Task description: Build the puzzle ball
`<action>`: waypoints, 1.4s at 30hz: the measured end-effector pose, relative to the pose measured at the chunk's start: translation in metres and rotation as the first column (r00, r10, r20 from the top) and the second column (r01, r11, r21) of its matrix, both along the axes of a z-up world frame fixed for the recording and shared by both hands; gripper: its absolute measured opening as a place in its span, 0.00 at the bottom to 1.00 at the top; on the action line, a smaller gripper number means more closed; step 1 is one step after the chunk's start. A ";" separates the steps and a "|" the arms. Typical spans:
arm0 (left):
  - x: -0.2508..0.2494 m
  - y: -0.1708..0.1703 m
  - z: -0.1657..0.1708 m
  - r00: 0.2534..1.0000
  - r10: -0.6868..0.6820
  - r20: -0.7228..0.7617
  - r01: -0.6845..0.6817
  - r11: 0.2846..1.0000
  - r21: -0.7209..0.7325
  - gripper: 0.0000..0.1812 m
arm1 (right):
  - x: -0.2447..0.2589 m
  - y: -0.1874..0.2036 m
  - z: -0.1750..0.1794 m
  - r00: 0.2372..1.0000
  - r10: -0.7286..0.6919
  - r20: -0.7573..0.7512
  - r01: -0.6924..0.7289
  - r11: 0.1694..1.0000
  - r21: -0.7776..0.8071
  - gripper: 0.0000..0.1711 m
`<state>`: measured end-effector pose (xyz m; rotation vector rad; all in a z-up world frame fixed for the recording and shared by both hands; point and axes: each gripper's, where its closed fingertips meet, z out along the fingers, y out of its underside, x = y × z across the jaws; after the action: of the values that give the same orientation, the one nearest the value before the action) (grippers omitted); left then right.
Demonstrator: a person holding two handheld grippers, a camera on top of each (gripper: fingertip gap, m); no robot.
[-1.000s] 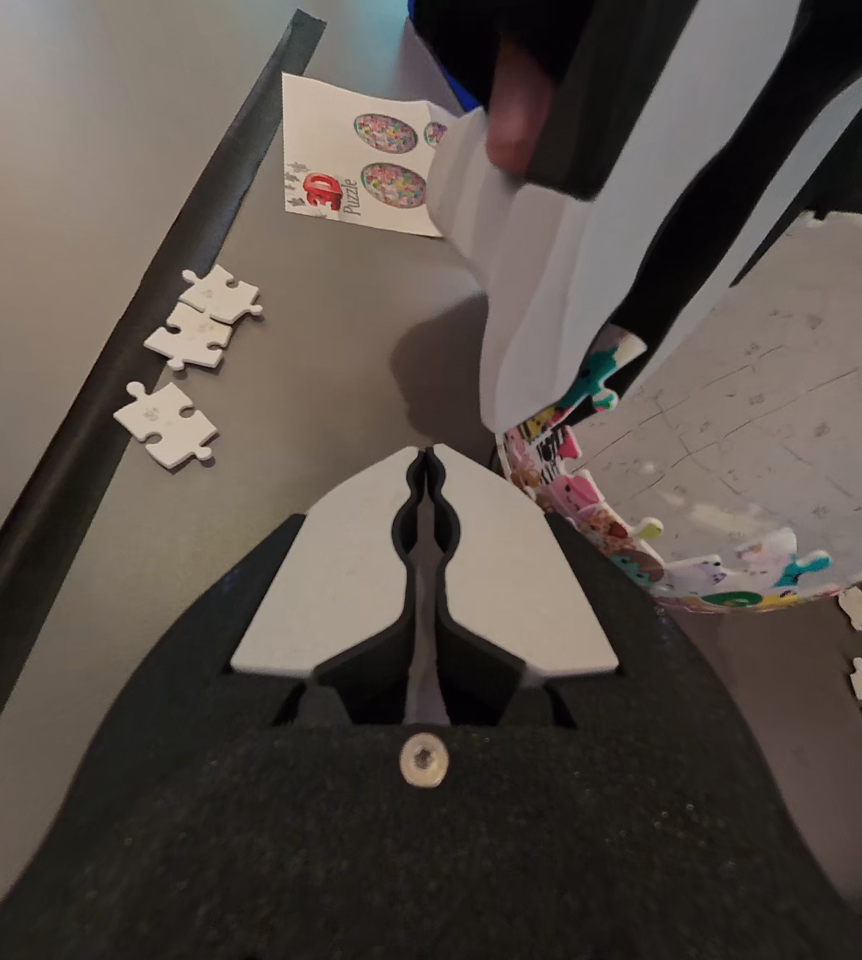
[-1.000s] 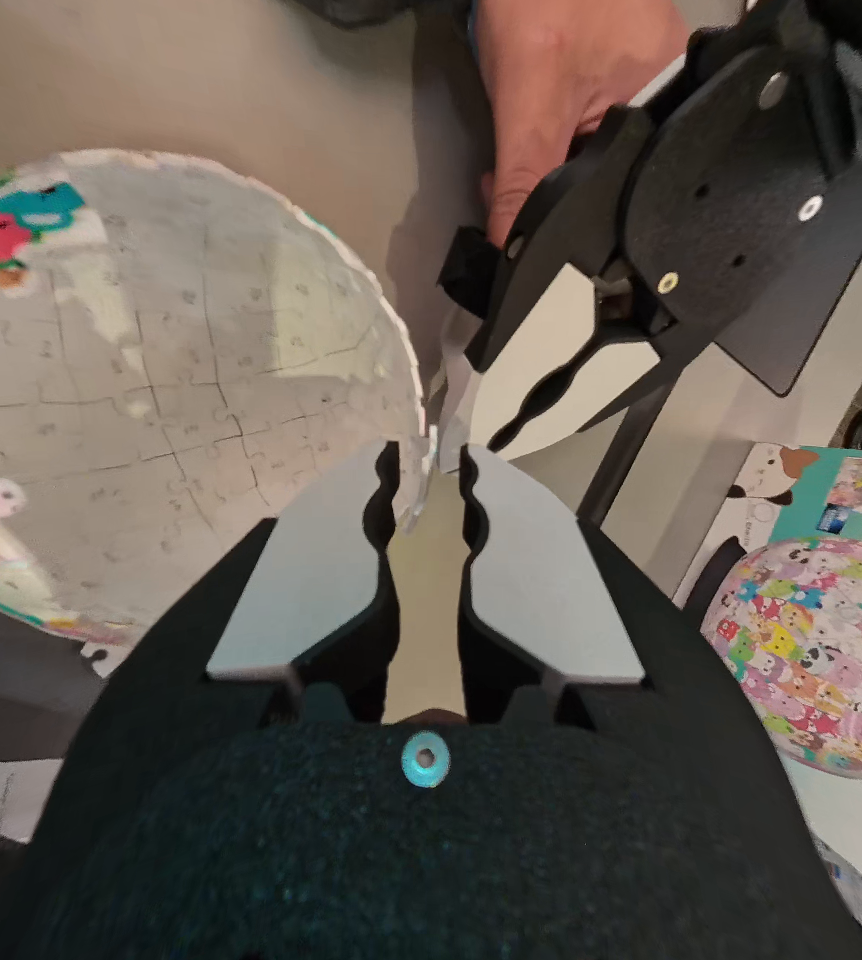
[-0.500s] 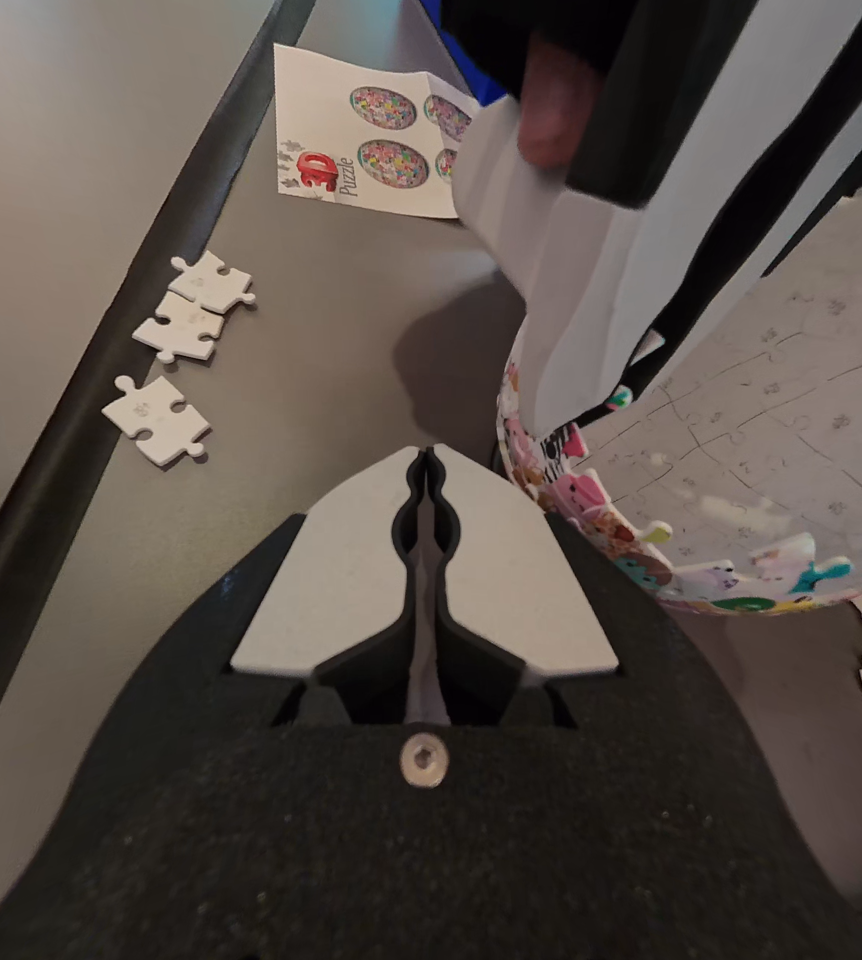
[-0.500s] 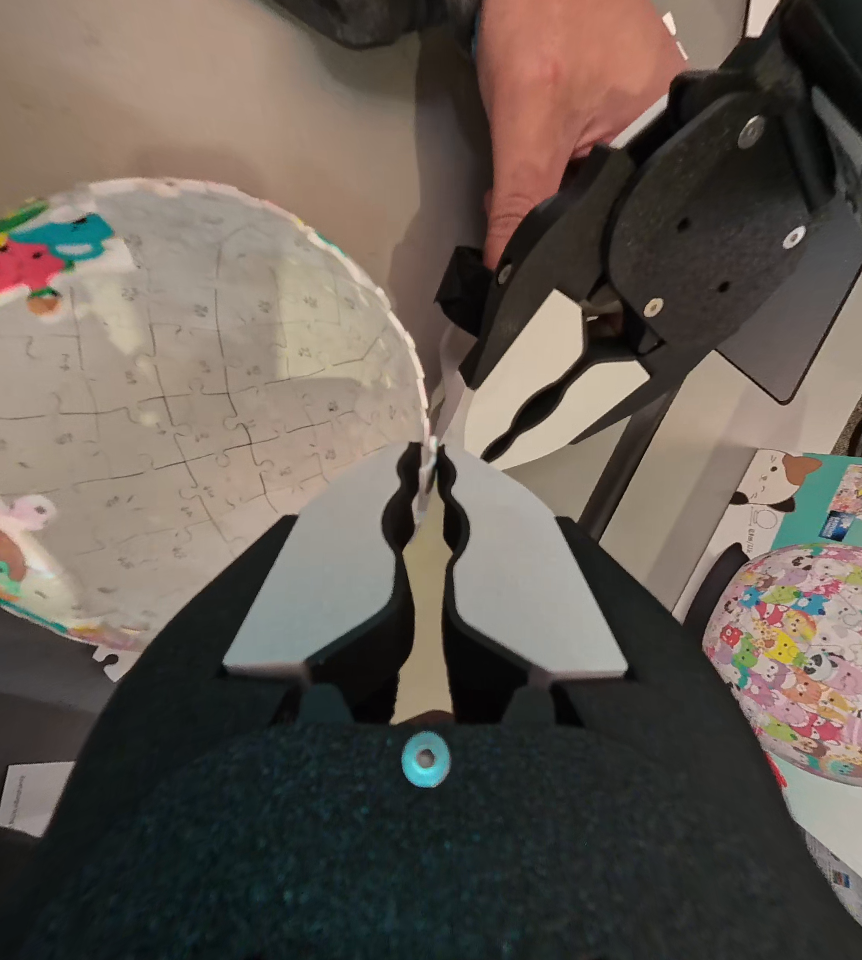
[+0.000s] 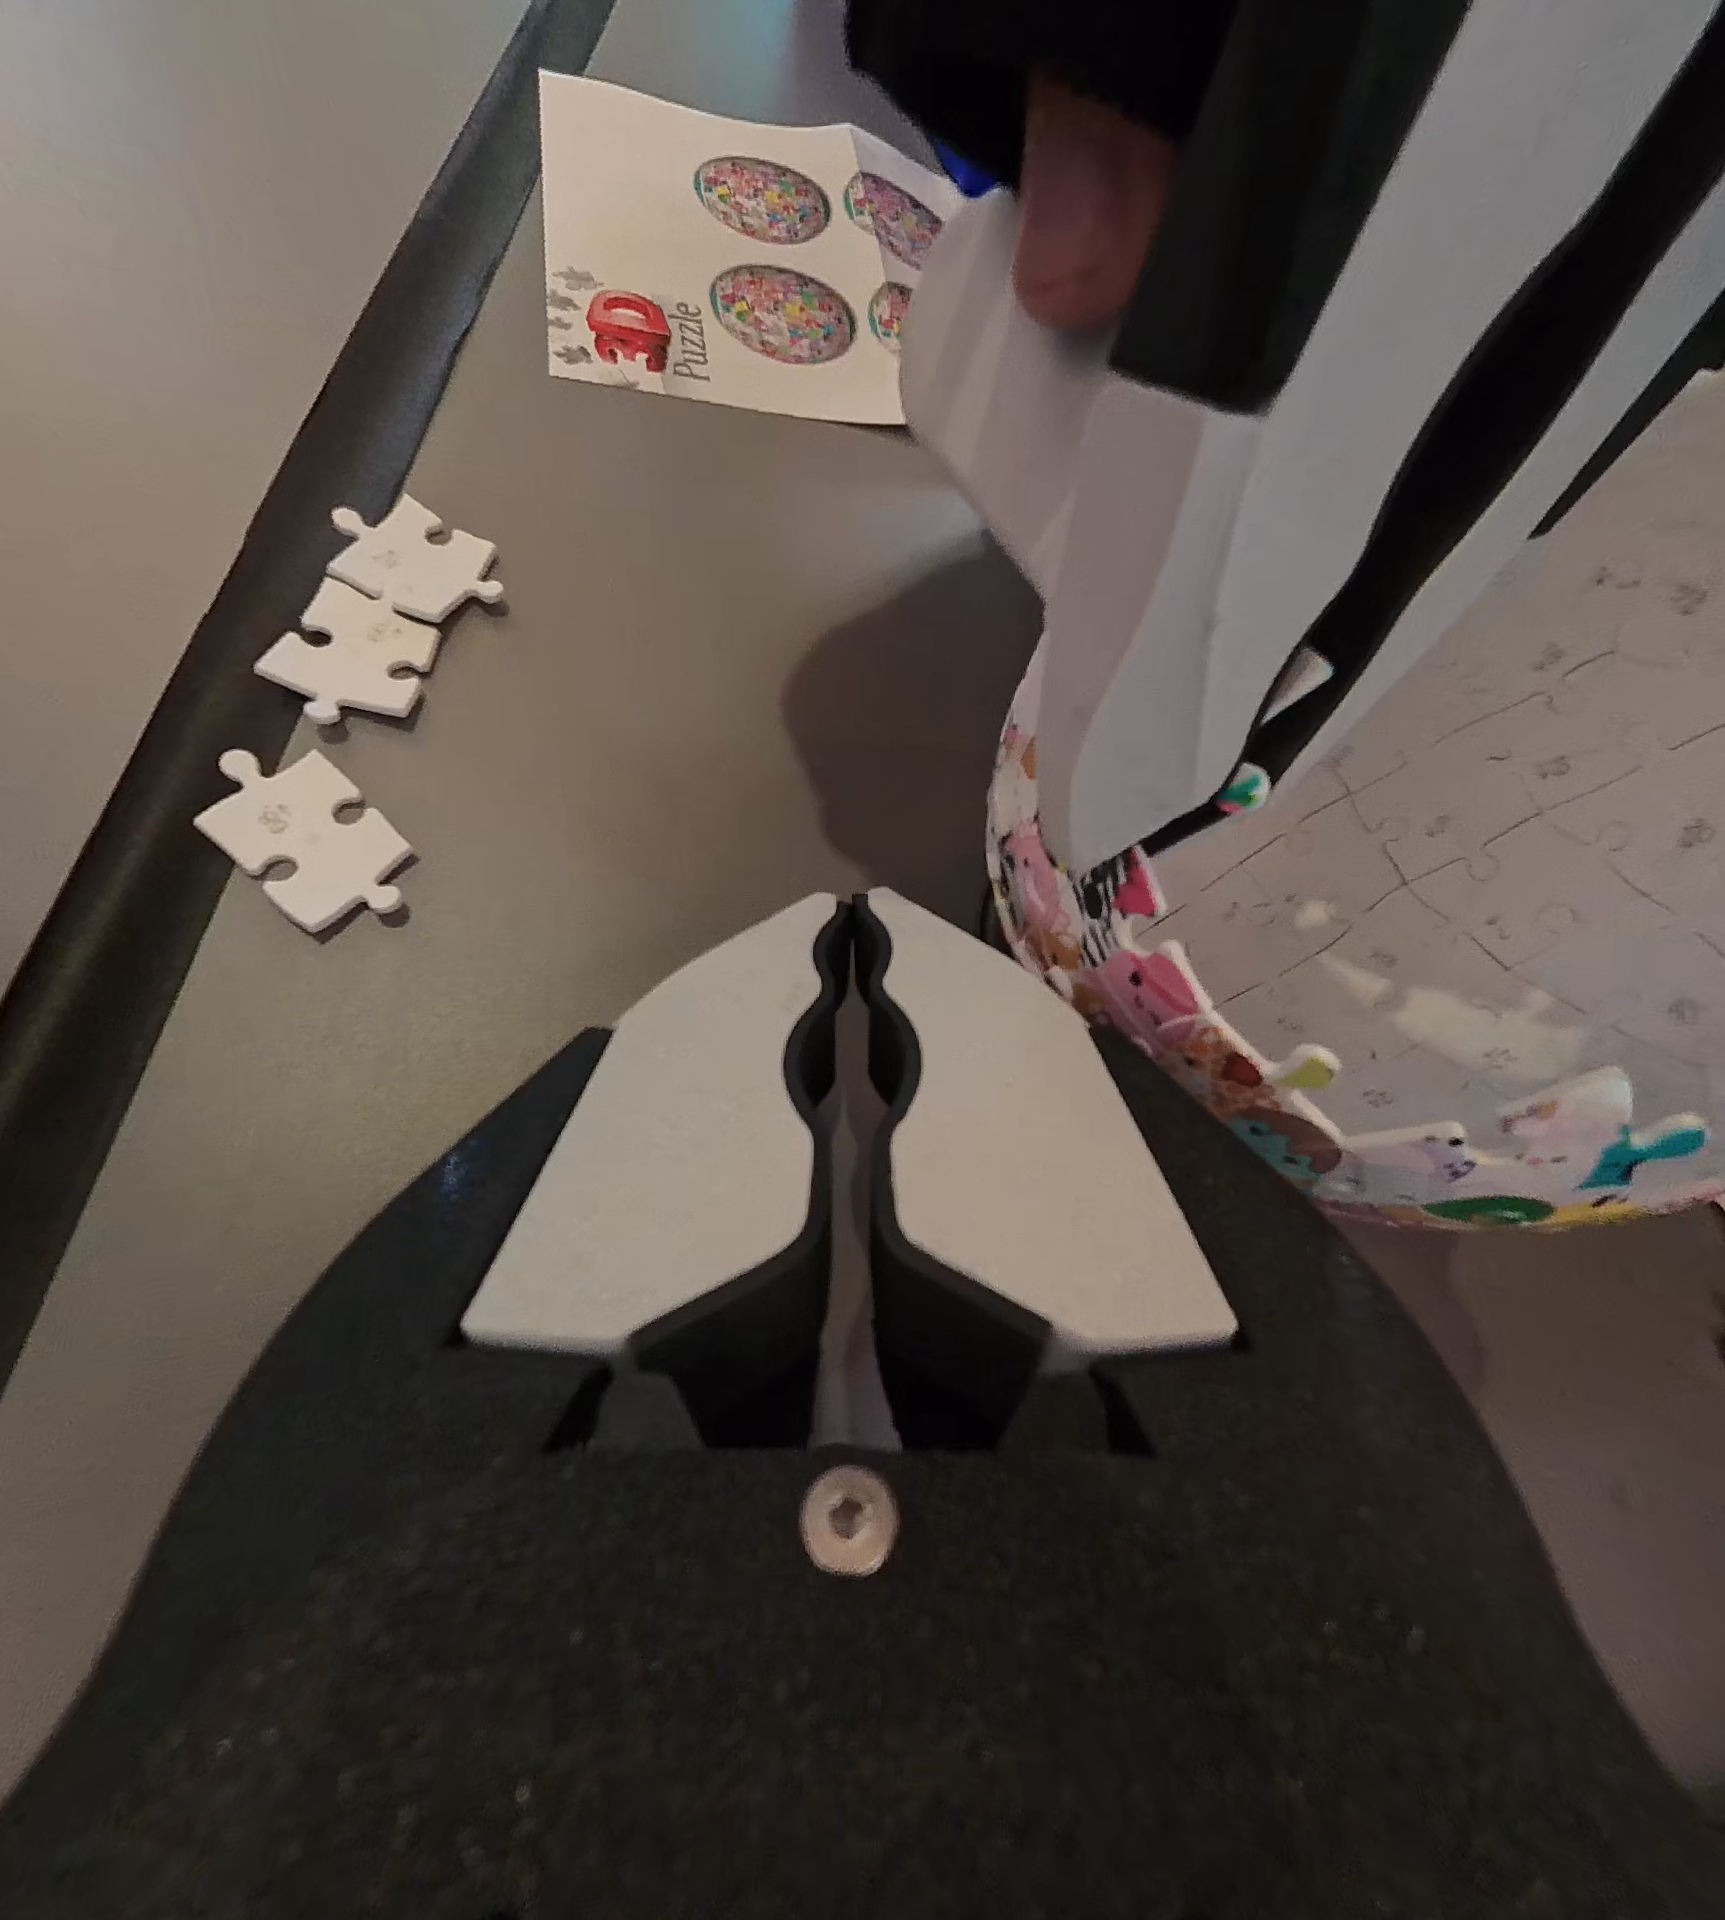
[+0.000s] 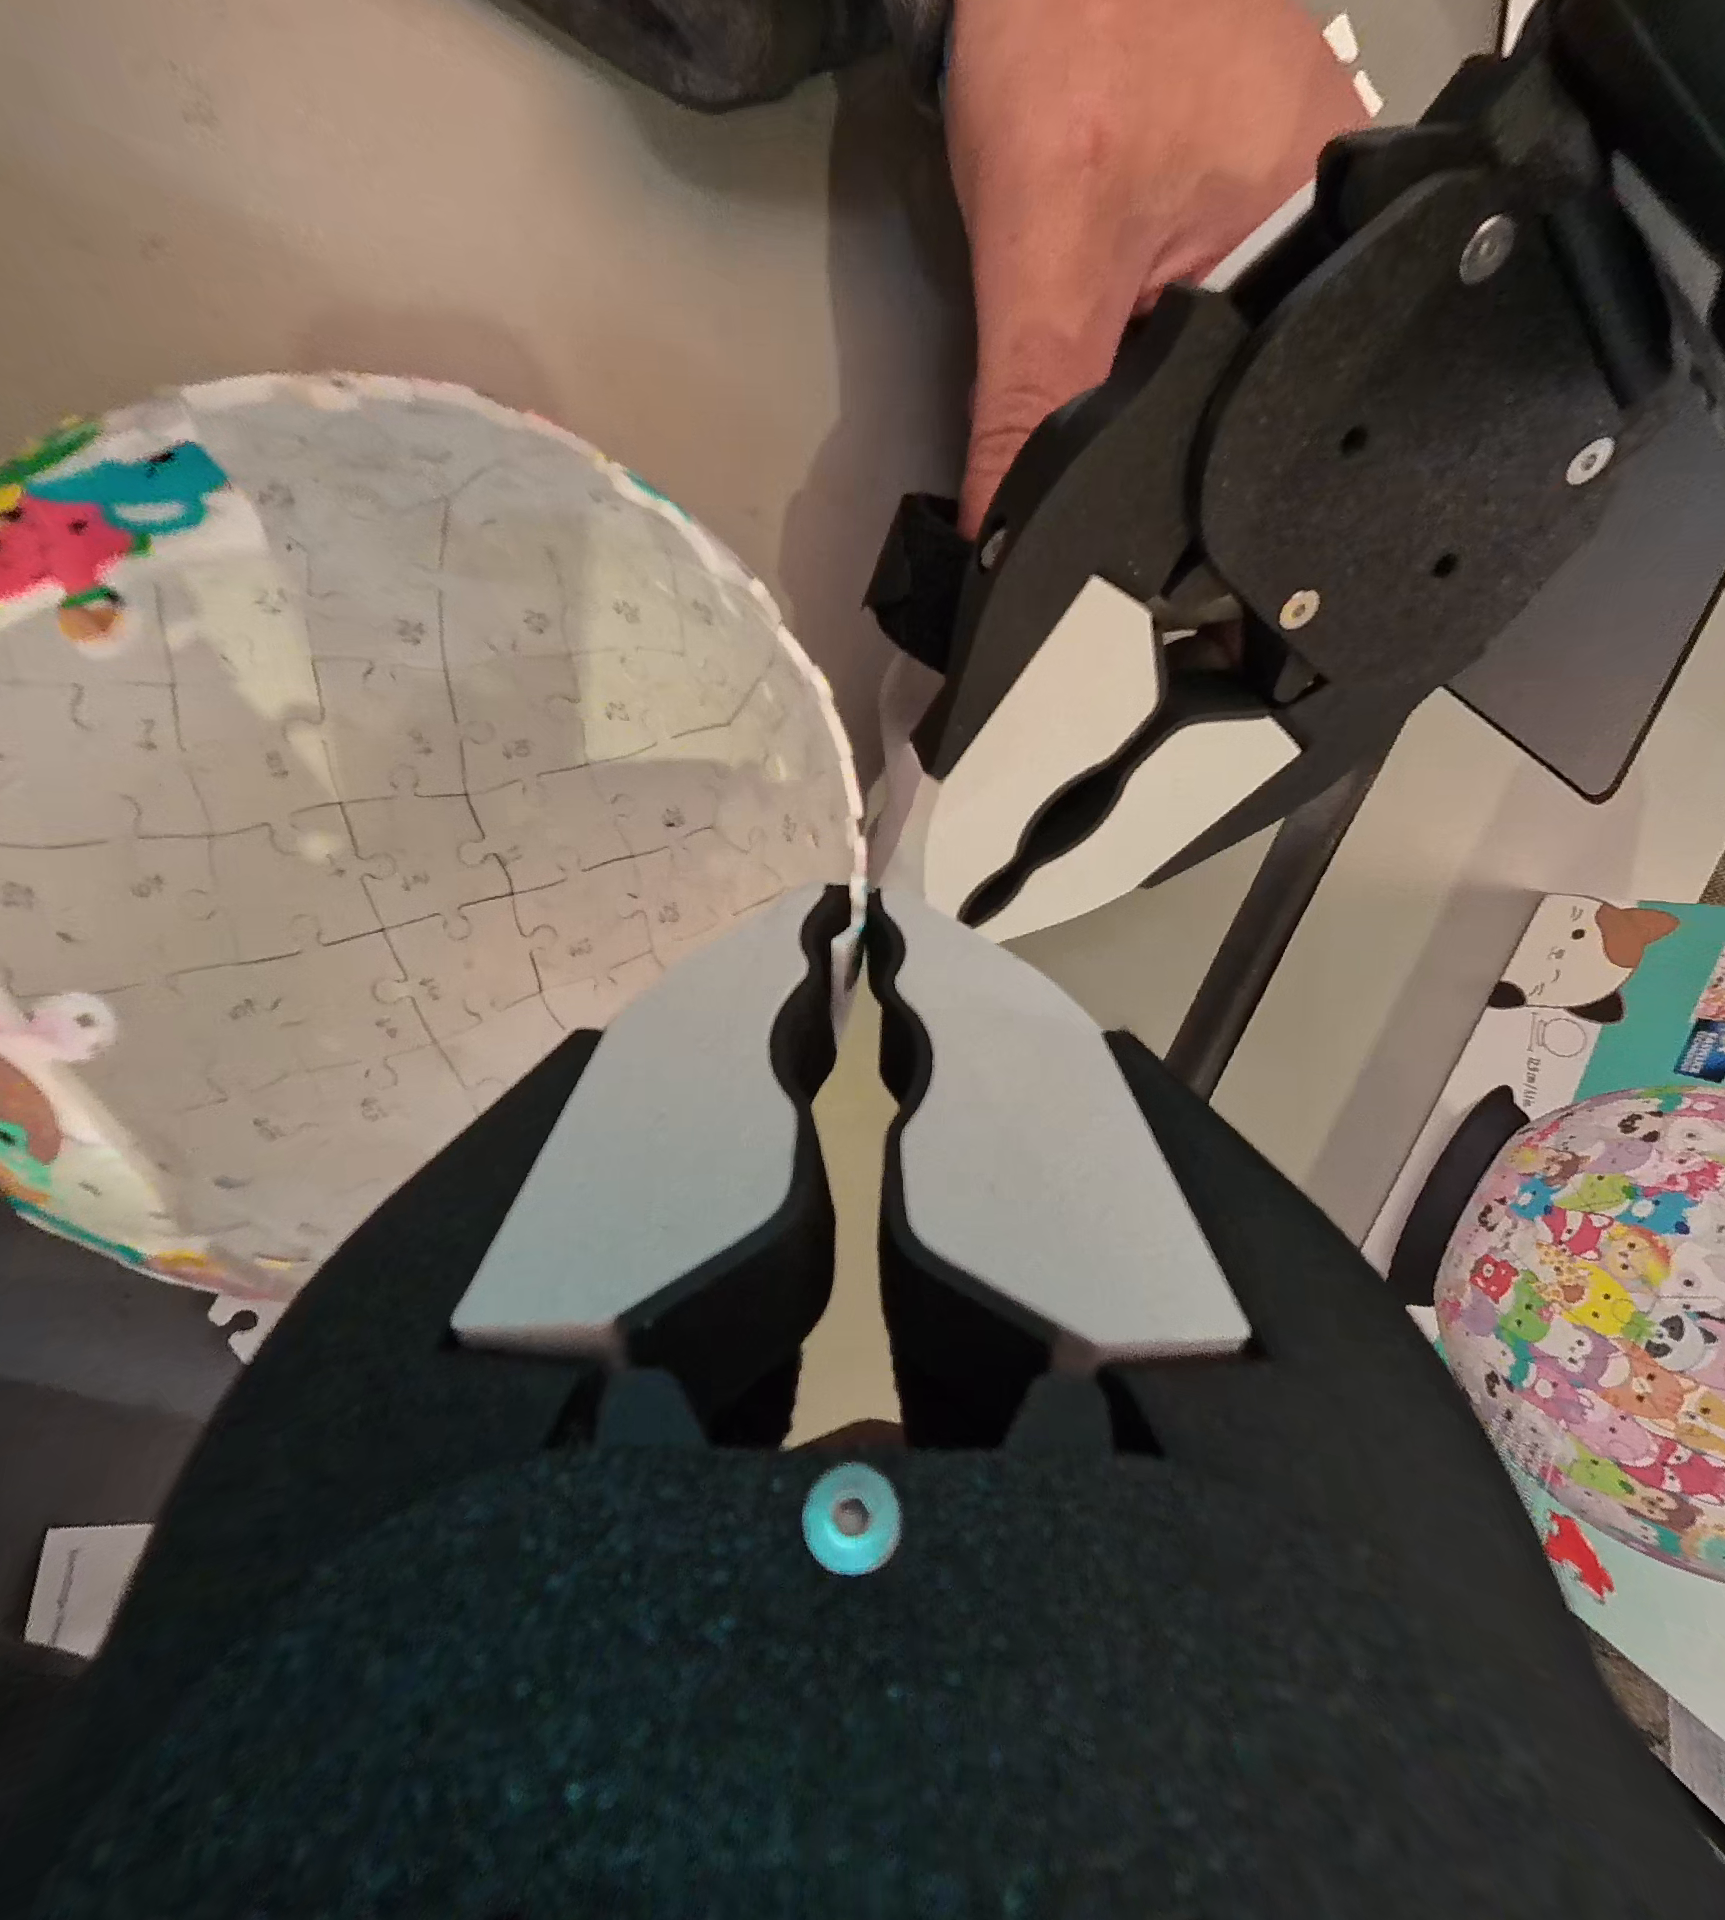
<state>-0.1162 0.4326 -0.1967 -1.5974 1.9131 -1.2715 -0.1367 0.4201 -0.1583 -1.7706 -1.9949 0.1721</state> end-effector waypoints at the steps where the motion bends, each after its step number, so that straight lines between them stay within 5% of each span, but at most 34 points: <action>1: 0.000 0.000 0.000 1.000 0.000 -0.001 0.000 1.000 0.000 0.00 | 0.000 0.000 0.000 1.000 0.001 0.000 -0.001 1.000 0.002 0.02; 17: 0.000 -0.001 -0.004 1.000 -0.003 -0.025 0.004 1.000 0.017 0.00 | 0.002 0.002 -0.014 0.995 -0.028 0.098 0.024 0.999 0.037 0.14; 25: -0.001 0.000 -0.008 0.999 0.007 -0.051 -0.006 1.000 0.014 0.00 | -0.002 0.015 -0.022 0.985 -0.078 0.154 0.051 0.984 0.171 0.28; 42: -0.002 -0.003 -0.013 0.997 -0.007 -0.078 0.010 1.000 0.027 0.00 | -0.005 0.017 -0.014 0.990 -0.081 0.118 0.057 0.980 0.192 0.27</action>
<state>-0.1179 0.4297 -0.2093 -1.6488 1.9769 -1.1973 -0.1417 0.4372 -0.1723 -1.7632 -1.9594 -0.1497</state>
